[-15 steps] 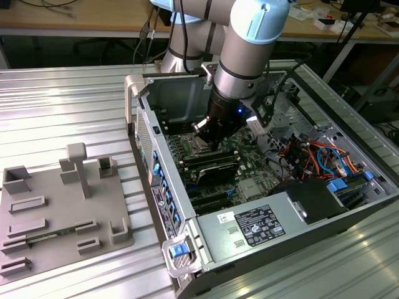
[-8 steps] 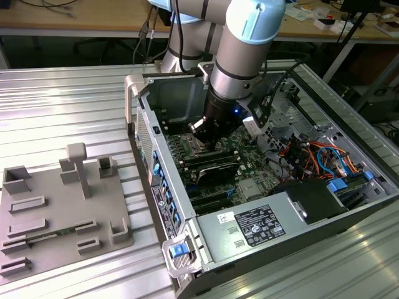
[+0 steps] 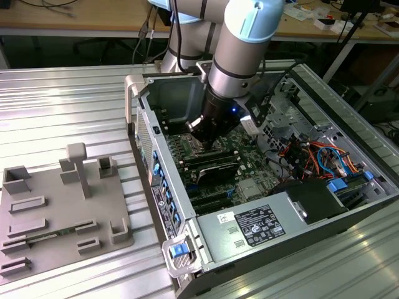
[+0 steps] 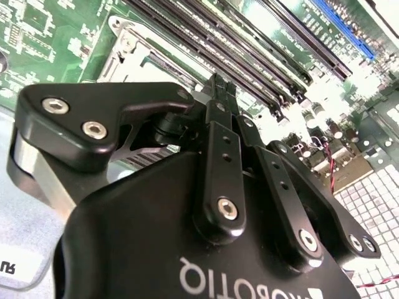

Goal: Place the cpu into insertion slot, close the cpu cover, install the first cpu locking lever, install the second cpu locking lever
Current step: 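Install the second cpu locking lever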

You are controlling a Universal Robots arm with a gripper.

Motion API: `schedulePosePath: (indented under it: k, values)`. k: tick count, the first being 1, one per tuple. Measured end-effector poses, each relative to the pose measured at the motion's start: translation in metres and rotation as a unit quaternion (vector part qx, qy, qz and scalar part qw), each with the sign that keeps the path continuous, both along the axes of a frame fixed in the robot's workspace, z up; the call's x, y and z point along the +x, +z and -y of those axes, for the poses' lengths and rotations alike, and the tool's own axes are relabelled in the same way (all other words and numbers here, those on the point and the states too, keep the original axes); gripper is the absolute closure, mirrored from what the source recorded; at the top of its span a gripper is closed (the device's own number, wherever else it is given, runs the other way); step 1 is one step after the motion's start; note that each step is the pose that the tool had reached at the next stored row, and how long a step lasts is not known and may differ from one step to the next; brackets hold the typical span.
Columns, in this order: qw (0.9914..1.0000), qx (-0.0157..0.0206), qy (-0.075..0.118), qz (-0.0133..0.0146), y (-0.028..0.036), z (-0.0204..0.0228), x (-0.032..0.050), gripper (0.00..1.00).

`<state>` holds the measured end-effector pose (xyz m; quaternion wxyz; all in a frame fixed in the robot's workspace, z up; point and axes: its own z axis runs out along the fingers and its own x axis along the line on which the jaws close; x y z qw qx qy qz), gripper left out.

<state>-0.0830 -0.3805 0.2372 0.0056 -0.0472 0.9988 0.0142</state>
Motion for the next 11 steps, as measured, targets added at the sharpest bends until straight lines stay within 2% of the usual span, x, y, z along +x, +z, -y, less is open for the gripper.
schedulePosePath:
  k: [1, 3, 6, 9, 11]
  values:
    - [1.0, -0.0001, 0.0, -0.0027, -0.001, -0.0001, -0.0001, 0.89]
    - [1.0, 0.0, 0.0, -0.0028, -0.0032, -0.0001, 0.0, 0.89]
    - [0.99999, 0.0022, 0.0, -0.0028, -0.0081, -0.0001, 0.0, 0.89]
    - [0.99998, 0.0057, 0.0, -0.0028, -0.0108, -0.0001, -0.0008, 0.89]
    - [0.99995, 0.0094, 0.0, -0.0027, -0.013, -0.0001, -0.0039, 0.89]
